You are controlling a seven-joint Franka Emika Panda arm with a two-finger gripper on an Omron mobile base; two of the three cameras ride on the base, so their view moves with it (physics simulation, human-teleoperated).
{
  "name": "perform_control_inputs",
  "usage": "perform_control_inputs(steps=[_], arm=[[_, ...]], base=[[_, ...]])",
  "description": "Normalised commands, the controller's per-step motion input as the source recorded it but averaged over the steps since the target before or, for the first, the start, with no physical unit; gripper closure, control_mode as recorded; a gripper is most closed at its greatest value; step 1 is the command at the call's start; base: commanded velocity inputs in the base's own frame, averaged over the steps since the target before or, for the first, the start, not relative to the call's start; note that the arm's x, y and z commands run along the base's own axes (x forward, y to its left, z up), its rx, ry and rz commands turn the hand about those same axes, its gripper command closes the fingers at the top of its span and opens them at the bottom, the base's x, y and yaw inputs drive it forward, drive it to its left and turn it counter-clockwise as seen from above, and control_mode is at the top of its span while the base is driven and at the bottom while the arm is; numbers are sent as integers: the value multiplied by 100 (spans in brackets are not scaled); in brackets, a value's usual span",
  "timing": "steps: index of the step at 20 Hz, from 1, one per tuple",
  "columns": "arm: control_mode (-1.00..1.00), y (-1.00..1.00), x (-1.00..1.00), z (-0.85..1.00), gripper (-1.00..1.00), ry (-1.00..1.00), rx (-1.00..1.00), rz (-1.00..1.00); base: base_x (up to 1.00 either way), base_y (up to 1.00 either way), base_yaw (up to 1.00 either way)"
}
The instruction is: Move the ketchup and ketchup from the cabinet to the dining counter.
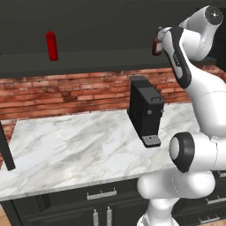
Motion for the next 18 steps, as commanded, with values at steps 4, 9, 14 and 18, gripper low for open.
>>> perform_control_inputs(steps=[4,9,14,18], arm=[[-100,-2,28,-2,-100,-1,-1,0],[-100,-6,36,0,-100,0,0,0],[-100,-5,34,0,-100,0,0,-1],[-100,-9,37,0,-100,0,0,-1]], base=[[0,0,0],[0,0,0],[0,0,0],[0,0,0]])
